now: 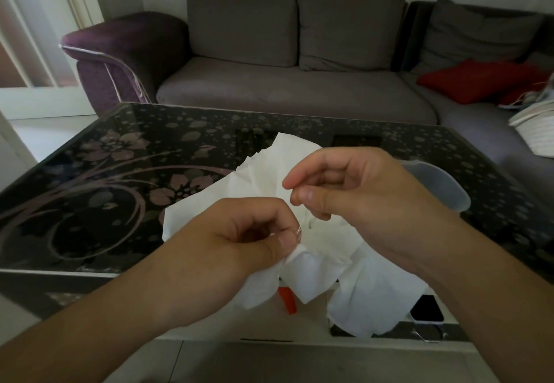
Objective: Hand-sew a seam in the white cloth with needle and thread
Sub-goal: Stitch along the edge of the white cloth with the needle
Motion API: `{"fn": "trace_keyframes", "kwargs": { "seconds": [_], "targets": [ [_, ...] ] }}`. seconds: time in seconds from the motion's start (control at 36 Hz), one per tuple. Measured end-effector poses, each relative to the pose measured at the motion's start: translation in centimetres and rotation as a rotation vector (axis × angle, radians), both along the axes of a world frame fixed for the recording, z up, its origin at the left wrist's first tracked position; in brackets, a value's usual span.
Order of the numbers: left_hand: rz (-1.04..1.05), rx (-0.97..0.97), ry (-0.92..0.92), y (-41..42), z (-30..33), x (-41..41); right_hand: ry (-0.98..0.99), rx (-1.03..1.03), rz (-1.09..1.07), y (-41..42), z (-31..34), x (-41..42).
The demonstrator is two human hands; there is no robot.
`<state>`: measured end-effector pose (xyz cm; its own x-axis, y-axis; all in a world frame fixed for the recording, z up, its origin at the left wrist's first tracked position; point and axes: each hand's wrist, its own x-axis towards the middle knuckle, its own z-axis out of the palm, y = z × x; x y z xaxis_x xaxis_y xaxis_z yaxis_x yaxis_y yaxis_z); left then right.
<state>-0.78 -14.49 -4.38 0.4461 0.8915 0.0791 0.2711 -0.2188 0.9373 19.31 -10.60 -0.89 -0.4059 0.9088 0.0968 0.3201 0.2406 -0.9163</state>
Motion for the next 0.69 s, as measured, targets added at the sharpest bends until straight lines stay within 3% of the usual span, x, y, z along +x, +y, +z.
{"fn": "trace_keyframes", "kwargs": {
  "seconds": [0.25, 0.31, 0.5, 0.69],
  "targets": [
    [0.171, -0.111, -0.019, -0.1, 0.4, 0.0, 0.218, -0.122, 0.09, 0.3, 0.4, 1.1],
    [0.191, -0.12, -0.008, -0.1, 0.5, 0.1, 0.135, -0.083, 0.129, 0.2, 0.7, 1.3],
    [0.208, -0.118, -0.004, -0.3, 0.7, 0.3, -0.415, 0.366, 0.008, -0.7, 0.6, 0.8],
    [0.21, -0.131, -0.036, -0.2, 0.4, 0.1, -0.394, 0.359, -0.137, -1.1, 0.5, 0.1]
  ]
}}
